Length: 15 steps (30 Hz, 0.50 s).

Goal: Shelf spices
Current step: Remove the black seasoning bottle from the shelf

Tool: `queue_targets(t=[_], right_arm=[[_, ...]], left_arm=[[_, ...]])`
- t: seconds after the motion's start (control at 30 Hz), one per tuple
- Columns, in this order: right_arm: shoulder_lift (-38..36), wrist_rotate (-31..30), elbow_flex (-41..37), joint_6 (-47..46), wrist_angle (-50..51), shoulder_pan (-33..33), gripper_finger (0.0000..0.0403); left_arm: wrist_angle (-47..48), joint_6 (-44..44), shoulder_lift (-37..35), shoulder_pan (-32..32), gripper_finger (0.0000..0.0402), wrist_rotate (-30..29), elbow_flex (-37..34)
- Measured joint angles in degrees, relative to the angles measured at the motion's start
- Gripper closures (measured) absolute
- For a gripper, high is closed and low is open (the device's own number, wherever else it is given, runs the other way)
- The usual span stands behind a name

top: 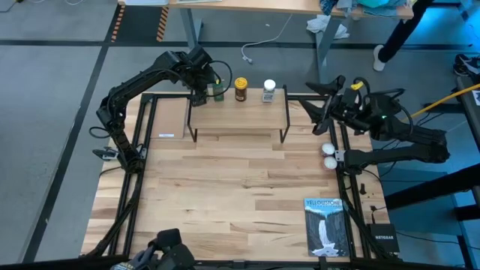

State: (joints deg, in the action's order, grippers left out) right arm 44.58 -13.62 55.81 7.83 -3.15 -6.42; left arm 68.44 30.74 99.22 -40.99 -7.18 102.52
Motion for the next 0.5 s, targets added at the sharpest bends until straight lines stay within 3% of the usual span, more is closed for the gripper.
queue_targets(t=[0.3,0.5], right_arm=[[0.94,2.47,-0.02,-0.56,-0.14,0.00,0.0126],[1.03,2.43,-0.02,-1.19,-0.01,0.02,0.0126]], left_arm=[[-0.07,0.11,-0.07,0.00,0.0196,0.13,0.00],[0.38,-0.04,-0.09,0.00,0.0203,0.04,0.02]])
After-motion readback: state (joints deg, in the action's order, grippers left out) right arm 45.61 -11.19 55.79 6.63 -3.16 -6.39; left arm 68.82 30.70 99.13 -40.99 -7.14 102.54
